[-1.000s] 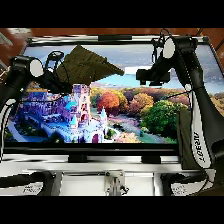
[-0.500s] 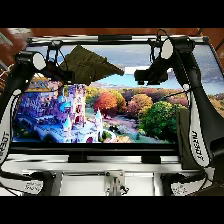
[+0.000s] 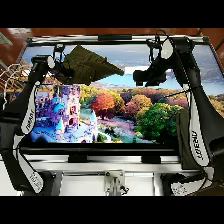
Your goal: Fold the shirts.
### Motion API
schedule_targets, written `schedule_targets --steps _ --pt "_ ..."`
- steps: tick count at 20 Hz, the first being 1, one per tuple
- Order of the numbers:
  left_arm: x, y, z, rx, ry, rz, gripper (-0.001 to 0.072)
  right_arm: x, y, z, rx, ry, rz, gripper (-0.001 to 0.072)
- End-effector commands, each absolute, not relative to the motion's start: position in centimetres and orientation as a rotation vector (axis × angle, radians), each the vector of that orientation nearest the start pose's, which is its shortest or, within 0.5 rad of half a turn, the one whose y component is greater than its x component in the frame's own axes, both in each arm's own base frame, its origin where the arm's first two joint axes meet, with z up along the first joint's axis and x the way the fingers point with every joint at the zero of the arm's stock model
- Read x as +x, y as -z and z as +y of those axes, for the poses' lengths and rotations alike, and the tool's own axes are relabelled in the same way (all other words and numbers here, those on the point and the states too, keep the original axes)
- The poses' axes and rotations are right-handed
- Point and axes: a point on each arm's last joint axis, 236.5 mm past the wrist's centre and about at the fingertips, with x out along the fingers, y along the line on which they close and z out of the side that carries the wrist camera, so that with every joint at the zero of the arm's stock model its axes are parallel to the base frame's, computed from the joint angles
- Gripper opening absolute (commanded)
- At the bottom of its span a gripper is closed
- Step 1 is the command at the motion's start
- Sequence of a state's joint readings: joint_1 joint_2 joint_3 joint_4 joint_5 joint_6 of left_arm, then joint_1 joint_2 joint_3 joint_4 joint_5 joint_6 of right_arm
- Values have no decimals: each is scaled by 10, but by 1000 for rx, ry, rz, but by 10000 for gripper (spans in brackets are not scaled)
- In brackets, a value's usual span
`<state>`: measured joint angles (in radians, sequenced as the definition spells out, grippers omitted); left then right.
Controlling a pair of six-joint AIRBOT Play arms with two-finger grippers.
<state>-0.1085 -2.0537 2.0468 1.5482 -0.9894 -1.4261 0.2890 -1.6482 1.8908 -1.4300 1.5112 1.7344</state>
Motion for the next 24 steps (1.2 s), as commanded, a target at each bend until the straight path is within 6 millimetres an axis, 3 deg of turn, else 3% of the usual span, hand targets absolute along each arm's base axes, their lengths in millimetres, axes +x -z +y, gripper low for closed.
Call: schedule_targets --steps 1,5,9,12,13,15,16,18,20,22,24 --pt "637 57 -71 187 190 963 666 438 -87 169 56 -271 1322 515" --pt "653 56 -76 179 189 887 665 432 -85 170 57 -278 1347 515" --pt "646 74 -75 177 192 942 665 427 -85 171 59 -285 1368 515" --pt "632 88 -94 73 242 1010 656 431 -86 172 63 -286 1352 515" --pt "627 92 -101 34 260 1032 603 432 -86 172 65 -286 1345 515" --pt "622 92 -115 -34 292 1050 169 432 -86 172 65 -287 1345 515" --pt "622 85 -121 -63 305 1039 58 431 -86 172 64 -287 1348 515" --pt "626 60 -127 -94 321 996 57 430 -86 172 61 -287 1355 515" --pt "625 20 -133 -84 336 942 55 432 -86 172 52 -296 1344 514" --pt "621 -36 -149 -59 369 854 54 448 -92 176 41 -320 1266 514" --pt "606 -111 -169 -22 417 736 54 453 -96 176 46 -318 1235 514"
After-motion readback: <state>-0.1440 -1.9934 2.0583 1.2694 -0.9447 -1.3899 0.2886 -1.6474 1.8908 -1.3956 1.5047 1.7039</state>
